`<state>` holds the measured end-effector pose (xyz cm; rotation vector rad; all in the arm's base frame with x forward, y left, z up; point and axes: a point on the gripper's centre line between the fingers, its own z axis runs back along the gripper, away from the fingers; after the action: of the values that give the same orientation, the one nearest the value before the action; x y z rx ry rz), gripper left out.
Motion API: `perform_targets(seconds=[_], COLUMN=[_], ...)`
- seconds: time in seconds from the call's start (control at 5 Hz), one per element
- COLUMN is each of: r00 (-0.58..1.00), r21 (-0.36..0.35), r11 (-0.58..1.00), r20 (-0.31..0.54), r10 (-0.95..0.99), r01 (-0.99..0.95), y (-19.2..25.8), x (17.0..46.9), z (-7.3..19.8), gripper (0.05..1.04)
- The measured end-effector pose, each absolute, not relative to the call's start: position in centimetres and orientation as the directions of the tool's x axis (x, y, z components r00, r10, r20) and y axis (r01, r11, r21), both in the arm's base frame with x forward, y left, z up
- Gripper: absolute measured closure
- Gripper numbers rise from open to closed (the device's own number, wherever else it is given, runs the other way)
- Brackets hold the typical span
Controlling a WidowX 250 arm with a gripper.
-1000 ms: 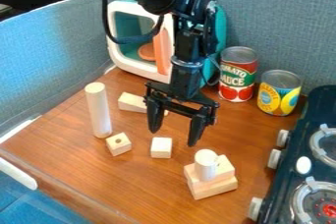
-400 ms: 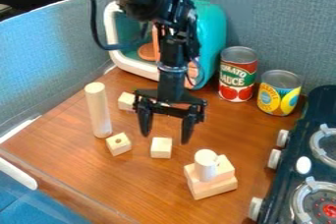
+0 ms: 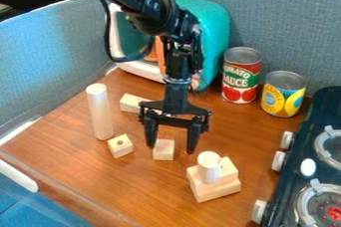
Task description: Move the cube to the table at the top of the arch cylinder
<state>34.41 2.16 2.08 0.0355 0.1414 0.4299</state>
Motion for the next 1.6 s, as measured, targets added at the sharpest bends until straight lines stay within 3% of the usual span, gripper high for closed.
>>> perform_targets(seconds=[0.4,0.6,0.8,1.0,1.2,1.4,1.6], r00=[0.883,0.886,0.902,0.932,0.969,0.989,0.984], r21=[0.142,0.134,0.099,0.112,0.106,0.014,0.009], r11=[0.903,0.906,0.927,0.958,0.983,0.999,0.995], r20=[-0.194,-0.194,-0.213,-0.226,-0.184,-0.145,-0.148], r10=[0.427,0.42,0.376,0.284,0.166,0.039,-0.095], r01=[-0.405,-0.401,-0.363,-0.265,-0.148,-0.038,0.098], y=[1.9,1.8,1.4,0.4,-2.2,-3.2,-4.1], x=[34.8,34.9,34.8,34.1,33.2,31.7,30.6], z=[1.1,1.2,1.0,2.3,6.0,9.7,11.8], gripper=[0.082,0.136,0.389,0.549,0.55,0.55,0.55])
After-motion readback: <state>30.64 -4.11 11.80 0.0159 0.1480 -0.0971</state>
